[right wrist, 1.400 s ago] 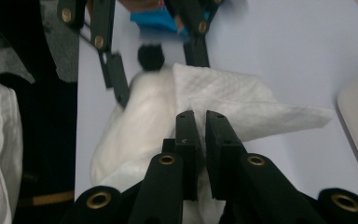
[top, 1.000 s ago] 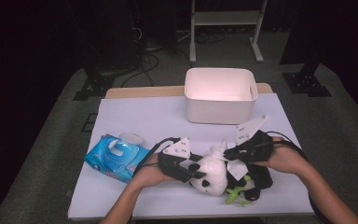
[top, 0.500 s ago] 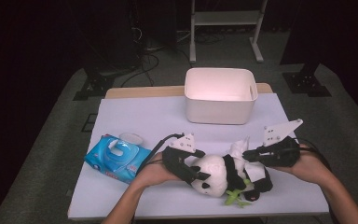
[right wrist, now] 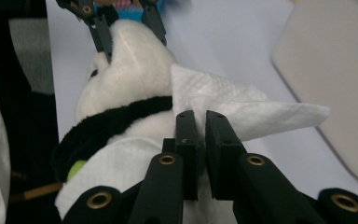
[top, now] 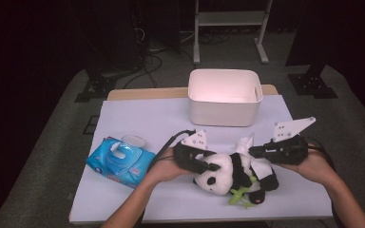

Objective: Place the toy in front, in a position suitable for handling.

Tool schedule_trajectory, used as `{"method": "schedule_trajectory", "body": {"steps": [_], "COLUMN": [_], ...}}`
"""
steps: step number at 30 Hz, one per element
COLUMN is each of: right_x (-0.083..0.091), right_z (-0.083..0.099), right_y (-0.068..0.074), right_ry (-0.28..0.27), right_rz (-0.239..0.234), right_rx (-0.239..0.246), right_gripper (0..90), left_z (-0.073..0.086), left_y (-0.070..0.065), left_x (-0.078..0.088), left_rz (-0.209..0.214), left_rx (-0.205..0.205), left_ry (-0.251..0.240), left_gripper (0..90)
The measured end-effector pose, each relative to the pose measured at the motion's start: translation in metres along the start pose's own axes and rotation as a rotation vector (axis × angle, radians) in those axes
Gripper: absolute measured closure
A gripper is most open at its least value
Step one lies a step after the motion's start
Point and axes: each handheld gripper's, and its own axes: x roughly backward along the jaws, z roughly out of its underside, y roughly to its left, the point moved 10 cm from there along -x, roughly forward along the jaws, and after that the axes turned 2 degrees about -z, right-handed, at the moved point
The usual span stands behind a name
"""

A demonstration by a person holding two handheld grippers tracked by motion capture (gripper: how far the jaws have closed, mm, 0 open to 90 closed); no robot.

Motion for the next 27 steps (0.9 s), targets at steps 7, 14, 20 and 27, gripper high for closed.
{"method": "schedule_trajectory", "body": {"steps": [7,14,20,27], "right_x": [0.007,-0.022,-0.044,-0.042], "right_z": [-0.025,-0.020,-0.014,-0.039], "right_y": [-0.033,-0.017,0.023,0.018], "right_ry": [-0.030,0.058,0.135,0.076], "right_rz": [0.044,0.001,-0.075,-0.070], "right_rx": [-0.016,0.036,0.121,0.123], "right_gripper": [83.6,83.6,83.7,83.4], "left_z": [-0.034,0.009,0.034,0.042], "left_y": [0.036,0.033,0.012,-0.006], "left_x": [0.018,0.013,0.022,0.027], "left_rz": [-0.129,-0.068,-0.095,-0.077], "left_rx": [-0.137,-0.068,-0.049,-0.061], "left_ry": [-0.014,0.039,0.027,0.018], "left_gripper": [60.8,49.1,40.0,41.6]}}
